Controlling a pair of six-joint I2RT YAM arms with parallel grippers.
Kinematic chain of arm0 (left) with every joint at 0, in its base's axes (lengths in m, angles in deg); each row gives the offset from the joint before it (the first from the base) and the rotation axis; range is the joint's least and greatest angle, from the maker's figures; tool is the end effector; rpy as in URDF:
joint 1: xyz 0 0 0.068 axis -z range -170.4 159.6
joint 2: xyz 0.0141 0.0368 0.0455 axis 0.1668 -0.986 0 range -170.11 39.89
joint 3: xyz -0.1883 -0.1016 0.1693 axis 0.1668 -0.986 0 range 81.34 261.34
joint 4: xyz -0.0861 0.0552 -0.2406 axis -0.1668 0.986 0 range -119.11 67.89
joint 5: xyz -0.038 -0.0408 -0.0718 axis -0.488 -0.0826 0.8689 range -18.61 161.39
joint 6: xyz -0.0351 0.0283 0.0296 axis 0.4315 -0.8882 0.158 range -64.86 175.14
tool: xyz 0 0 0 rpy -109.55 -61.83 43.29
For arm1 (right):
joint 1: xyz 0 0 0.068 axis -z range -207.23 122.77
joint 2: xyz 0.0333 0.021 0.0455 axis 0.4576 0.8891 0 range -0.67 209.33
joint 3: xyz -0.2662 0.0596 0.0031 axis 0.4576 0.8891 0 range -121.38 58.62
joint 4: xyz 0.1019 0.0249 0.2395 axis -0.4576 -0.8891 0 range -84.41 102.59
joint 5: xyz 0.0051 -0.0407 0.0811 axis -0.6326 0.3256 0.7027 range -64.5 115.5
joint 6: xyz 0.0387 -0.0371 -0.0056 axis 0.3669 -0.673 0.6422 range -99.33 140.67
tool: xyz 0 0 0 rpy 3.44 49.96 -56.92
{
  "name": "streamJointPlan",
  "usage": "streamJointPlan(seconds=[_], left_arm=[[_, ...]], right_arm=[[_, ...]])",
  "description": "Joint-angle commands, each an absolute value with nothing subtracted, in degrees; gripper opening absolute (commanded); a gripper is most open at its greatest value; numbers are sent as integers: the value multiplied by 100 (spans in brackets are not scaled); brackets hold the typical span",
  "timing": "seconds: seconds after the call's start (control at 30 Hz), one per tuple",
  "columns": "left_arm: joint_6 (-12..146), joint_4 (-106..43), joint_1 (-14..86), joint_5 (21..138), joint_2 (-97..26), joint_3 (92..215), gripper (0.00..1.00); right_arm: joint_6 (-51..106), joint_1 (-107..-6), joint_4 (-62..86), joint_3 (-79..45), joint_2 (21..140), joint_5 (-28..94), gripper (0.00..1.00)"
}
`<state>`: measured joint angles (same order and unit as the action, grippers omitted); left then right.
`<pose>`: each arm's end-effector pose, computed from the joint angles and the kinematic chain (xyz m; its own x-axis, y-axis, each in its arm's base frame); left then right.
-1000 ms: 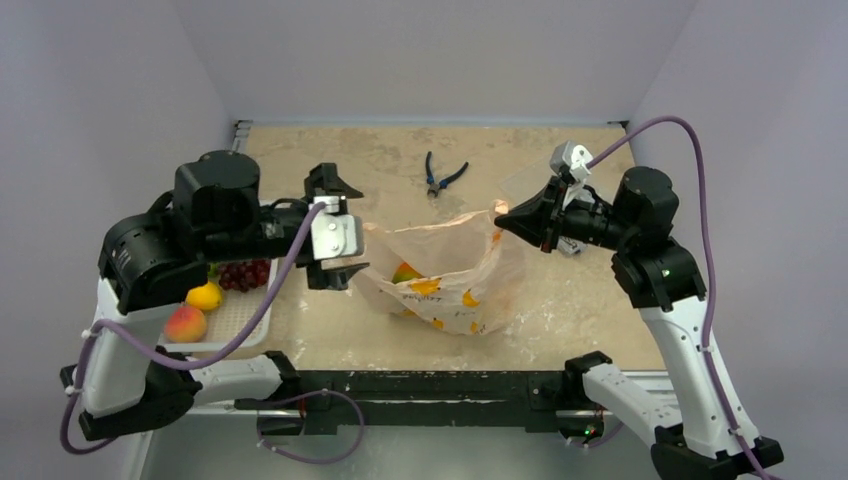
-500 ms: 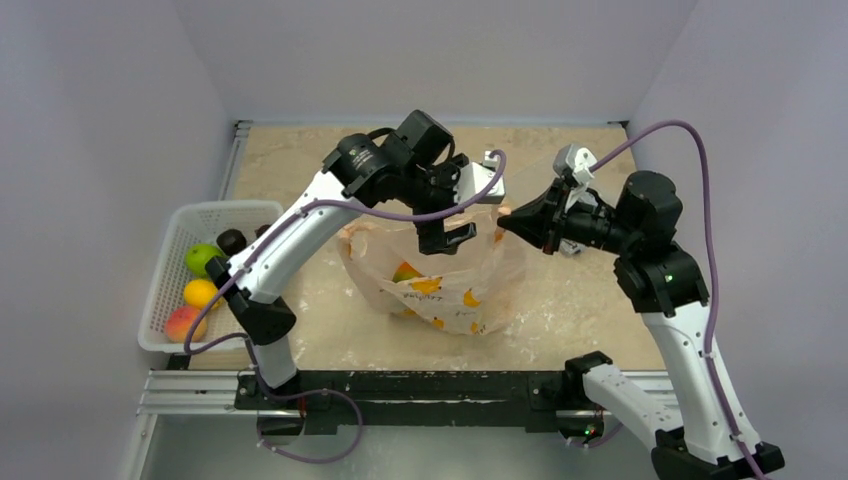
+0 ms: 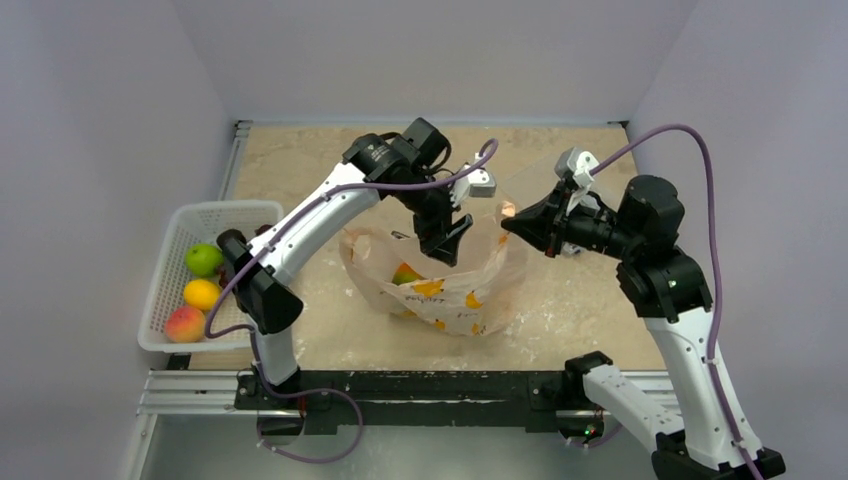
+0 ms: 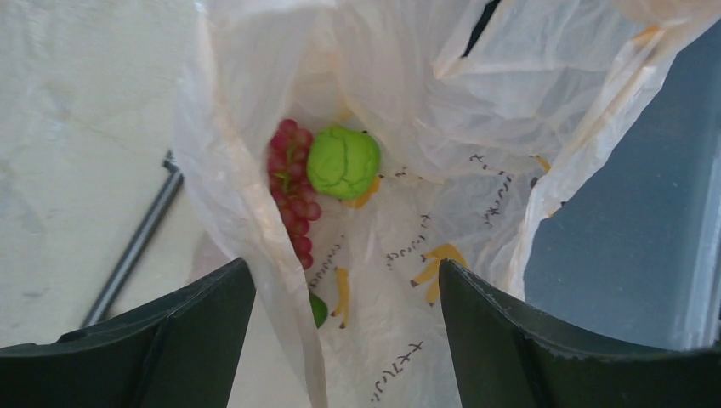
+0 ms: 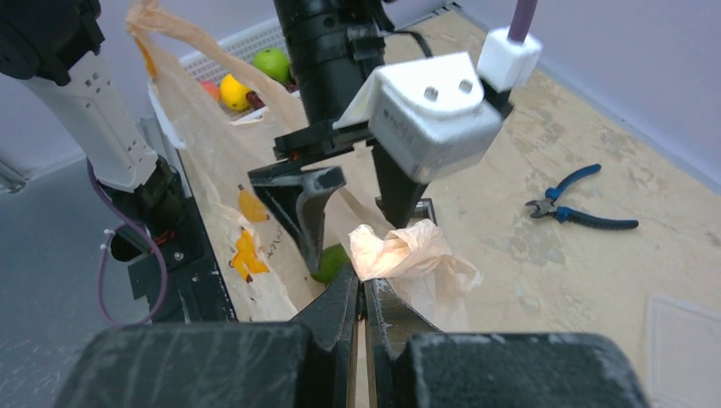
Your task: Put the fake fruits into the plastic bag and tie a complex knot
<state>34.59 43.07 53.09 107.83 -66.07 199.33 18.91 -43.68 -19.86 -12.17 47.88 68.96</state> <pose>0.2545 -0.2704 0.3881 -0.3196 0.6923 -0.6470 0.9402 0.1465 -0.3076 0.1346 0.0653 0.4419 -0.1437 -0.0657 -0.9874 -0.8595 0.5028 0.0917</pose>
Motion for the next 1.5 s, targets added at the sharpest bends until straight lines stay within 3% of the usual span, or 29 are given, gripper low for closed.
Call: streamJointPlan(seconds=[0.0, 0.33, 0.6, 0.8, 1.0, 1.27, 1.37, 1.4, 1.43, 1.47], left_arm=[[3505, 4118, 5399, 11468, -6286, 19417, 78], [3675, 3752, 5453, 12314, -5999, 18780, 88], [3762, 3905, 5080, 12515, -6182, 19176, 90], [3451, 4297, 5371, 12812, -6182, 19130, 89], [3897, 3545, 5535, 12097, -5925, 18556, 88], [3746, 1948, 5811, 10322, -5186, 17091, 56], [3630, 1545, 5716, 10047, -5085, 16730, 31], [3632, 1482, 5624, 10093, -5099, 16671, 16], [3622, 1466, 5561, 10159, -5126, 16615, 6], [3583, 1428, 5516, 10263, -5144, 16554, 0]], right_arm=[[1784, -4369, -2020, -1314, 4765, 6663, 0], [1710, -4364, -2086, -1244, 4828, 6675, 0], [1428, -4359, -2390, -1094, 4704, 6873, 0], [1373, -4362, -2260, -1076, 4790, 6611, 0], [1551, -4367, -2086, -1165, 4837, 6453, 0], [1731, -4365, -2220, -1374, 4901, 6283, 0], [1669, -4365, -2357, -1392, 4949, 6183, 0], [1663, -4360, -2378, -1397, 4958, 6146, 0], [1663, -4366, -2387, -1392, 4953, 6137, 0], [1680, -4359, -2377, -1392, 4947, 6136, 0]])
